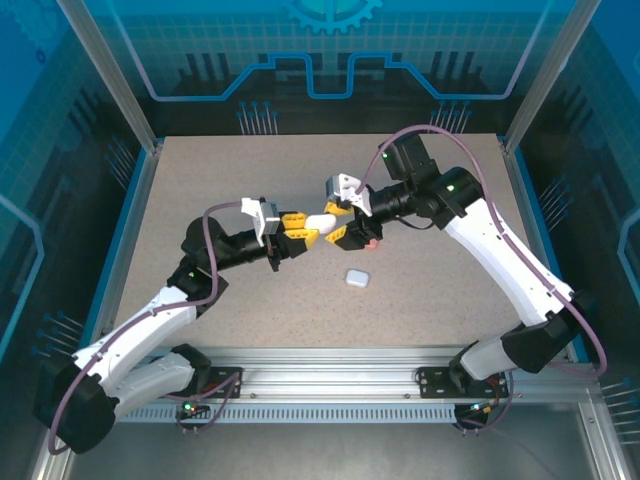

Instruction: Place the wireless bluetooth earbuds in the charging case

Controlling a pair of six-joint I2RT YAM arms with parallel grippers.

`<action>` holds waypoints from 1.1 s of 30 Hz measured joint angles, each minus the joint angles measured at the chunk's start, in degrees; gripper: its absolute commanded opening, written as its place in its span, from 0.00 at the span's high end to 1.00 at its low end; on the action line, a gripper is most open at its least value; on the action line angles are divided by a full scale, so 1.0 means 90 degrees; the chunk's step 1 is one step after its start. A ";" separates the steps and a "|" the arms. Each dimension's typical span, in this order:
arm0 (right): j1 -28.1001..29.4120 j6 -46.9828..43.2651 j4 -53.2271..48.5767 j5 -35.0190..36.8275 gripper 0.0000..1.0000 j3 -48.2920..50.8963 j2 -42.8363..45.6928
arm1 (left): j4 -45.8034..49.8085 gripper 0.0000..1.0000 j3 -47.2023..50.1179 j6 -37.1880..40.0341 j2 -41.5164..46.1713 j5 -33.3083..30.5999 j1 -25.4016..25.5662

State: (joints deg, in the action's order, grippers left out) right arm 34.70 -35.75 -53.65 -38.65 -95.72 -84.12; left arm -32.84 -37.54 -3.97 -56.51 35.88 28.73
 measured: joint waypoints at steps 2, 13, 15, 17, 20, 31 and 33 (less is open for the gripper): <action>0.0017 0.0007 -0.0034 -0.0041 0.58 -0.0034 -0.0078 | 0.0000 0.97 0.0000 0.0000 0.0000 0.0024 0.0000; 0.0010 0.0119 -0.0148 -0.0053 0.78 -0.0114 -0.0114 | -0.0005 0.67 0.0000 0.0129 0.0002 0.0168 0.0005; 0.0015 0.0202 -0.0143 -0.0044 0.78 -0.0112 -0.0114 | -0.0005 0.56 0.0012 0.0172 0.0012 0.0121 0.0012; 0.0015 0.0330 -0.0126 -0.0027 0.78 -0.0078 -0.0104 | -0.0007 0.36 0.0053 0.0245 0.0046 0.0007 0.0010; 0.0012 0.0556 -0.0056 0.0075 0.78 0.0160 -0.0039 | -0.0010 0.23 0.0148 0.0367 0.0146 -0.0175 0.0012; -0.0143 0.1926 0.0794 0.0823 0.79 0.1834 0.0117 | -0.0005 0.01 0.0585 0.0821 0.0806 -0.1205 0.0012; -0.0153 0.2183 0.0937 0.0869 0.81 0.1965 -0.0182 | -0.0005 0.01 0.0685 0.0889 0.0964 -0.1498 0.0012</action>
State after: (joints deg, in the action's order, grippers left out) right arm 33.32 -16.10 -45.21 -30.83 -78.04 -85.76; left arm -32.88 -31.38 4.03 -47.83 22.39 28.84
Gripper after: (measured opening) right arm 0.221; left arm 0.986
